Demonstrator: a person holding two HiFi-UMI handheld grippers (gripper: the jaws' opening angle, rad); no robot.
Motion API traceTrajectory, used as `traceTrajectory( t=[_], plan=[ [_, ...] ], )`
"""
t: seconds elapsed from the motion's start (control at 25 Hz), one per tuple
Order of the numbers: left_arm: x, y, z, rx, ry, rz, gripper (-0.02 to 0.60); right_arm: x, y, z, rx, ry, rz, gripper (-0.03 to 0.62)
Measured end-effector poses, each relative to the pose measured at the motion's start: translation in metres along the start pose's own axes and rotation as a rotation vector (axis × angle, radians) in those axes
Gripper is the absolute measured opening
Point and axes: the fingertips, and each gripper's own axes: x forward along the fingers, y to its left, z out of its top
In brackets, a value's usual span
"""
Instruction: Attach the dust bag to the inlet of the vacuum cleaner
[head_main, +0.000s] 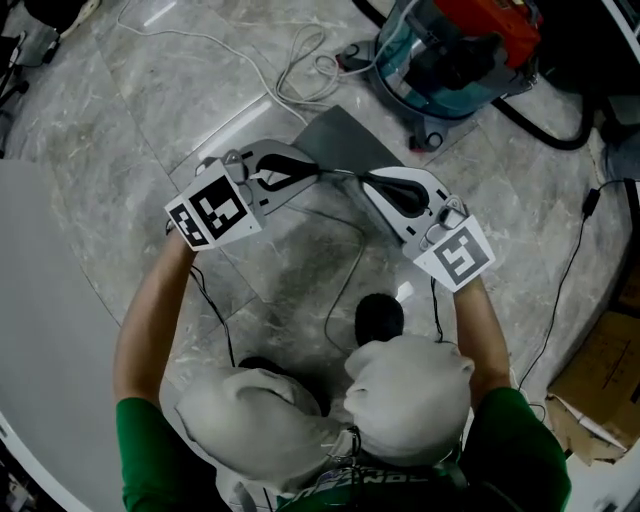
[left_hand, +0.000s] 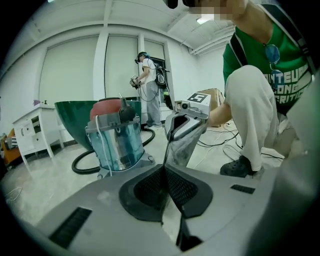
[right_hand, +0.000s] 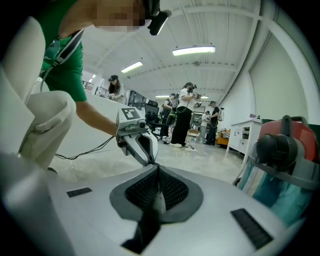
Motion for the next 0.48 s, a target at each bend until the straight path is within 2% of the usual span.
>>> traceTrajectory(
  t=[0.48],
  plan=[
    [-0.001,0.061,0.074,0.099,0.026,-0.050,0.015,-0.020,-0.069,0.047,0.077,0.001,-0.152,0.014]
  ],
)
